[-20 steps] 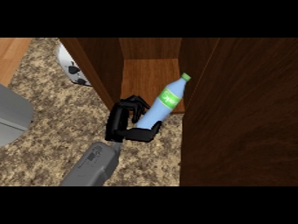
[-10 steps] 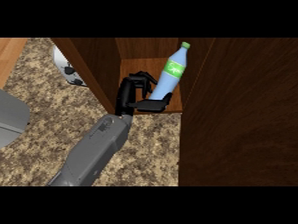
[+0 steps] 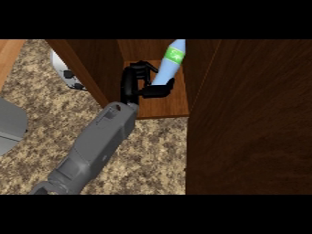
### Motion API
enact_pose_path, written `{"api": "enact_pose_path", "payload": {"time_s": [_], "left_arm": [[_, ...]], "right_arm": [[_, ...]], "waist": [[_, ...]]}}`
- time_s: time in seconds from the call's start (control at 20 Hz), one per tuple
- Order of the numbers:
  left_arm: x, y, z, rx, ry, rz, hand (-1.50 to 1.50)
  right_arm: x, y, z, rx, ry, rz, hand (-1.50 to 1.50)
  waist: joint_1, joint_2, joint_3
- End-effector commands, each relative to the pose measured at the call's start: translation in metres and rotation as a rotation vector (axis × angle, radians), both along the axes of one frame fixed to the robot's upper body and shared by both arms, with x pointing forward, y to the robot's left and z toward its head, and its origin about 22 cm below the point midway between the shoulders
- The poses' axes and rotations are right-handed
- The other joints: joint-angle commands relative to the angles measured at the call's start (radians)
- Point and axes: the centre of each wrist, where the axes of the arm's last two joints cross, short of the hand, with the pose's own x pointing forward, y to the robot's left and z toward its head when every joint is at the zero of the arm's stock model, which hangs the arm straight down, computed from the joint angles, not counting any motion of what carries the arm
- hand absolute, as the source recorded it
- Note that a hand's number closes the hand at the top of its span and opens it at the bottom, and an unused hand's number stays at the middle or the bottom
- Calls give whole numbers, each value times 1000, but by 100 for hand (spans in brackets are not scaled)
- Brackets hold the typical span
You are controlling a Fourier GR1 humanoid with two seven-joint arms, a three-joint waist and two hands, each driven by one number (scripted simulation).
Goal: Pick up the bottled water, place it into the cabinet and close the cabinet
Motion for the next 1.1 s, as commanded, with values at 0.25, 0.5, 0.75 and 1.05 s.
{"api": "enact_pose_path", "payload": {"time_s": [0.25,0.5,0.75,1.05], "left_arm": [[25,9,12,337,-46,221,-150],[26,9,9,386,-63,275,-150],[42,21,37,281,-135,180,-150],[34,-2,48,-57,-326,49,150]], "right_arm": [[-1,-1,18,69,-19,35,-150],[-2,-2,24,72,-28,55,-150],[-5,-2,10,91,-28,63,-150],[-6,-3,17,58,-21,72,-150]], "waist": [[-17,11,0],[-19,13,-1],[-36,14,-2],[-7,9,-4]]}}
